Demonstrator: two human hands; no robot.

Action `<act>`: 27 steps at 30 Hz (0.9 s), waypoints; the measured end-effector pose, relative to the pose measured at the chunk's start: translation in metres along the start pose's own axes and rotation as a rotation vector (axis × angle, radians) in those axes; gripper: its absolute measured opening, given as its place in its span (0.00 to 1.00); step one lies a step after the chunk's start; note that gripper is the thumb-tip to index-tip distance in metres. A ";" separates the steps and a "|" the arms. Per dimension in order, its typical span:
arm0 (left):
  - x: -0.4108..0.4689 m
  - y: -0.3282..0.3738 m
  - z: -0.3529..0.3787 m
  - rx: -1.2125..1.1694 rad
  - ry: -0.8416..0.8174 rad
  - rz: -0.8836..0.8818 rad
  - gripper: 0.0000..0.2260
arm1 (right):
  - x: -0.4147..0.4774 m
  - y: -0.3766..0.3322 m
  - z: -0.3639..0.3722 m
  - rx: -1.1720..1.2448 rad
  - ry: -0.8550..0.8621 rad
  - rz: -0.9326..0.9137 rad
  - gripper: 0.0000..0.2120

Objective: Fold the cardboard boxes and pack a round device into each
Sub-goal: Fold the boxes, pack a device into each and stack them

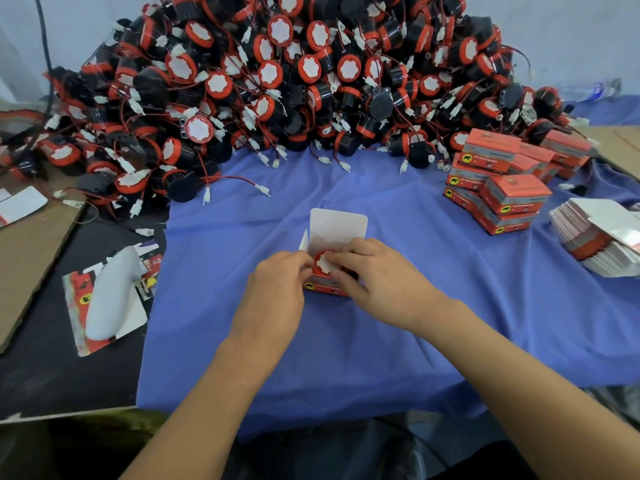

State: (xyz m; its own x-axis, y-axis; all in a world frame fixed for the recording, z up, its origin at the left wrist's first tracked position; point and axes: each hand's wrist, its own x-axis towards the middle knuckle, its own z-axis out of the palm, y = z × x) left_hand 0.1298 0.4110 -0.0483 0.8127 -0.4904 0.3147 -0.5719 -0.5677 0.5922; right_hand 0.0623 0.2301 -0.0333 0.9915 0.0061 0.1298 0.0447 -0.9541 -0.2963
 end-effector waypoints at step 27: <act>-0.010 0.005 0.007 -0.356 0.100 -0.030 0.08 | -0.026 -0.014 0.052 0.772 0.733 0.196 0.26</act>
State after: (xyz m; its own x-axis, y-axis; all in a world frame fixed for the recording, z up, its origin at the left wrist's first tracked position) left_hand 0.1181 0.4078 -0.0537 0.8457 -0.3996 0.3537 -0.4870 -0.3068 0.8178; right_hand 0.0419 0.2586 -0.0824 0.6868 -0.5516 0.4733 0.2122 -0.4707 -0.8564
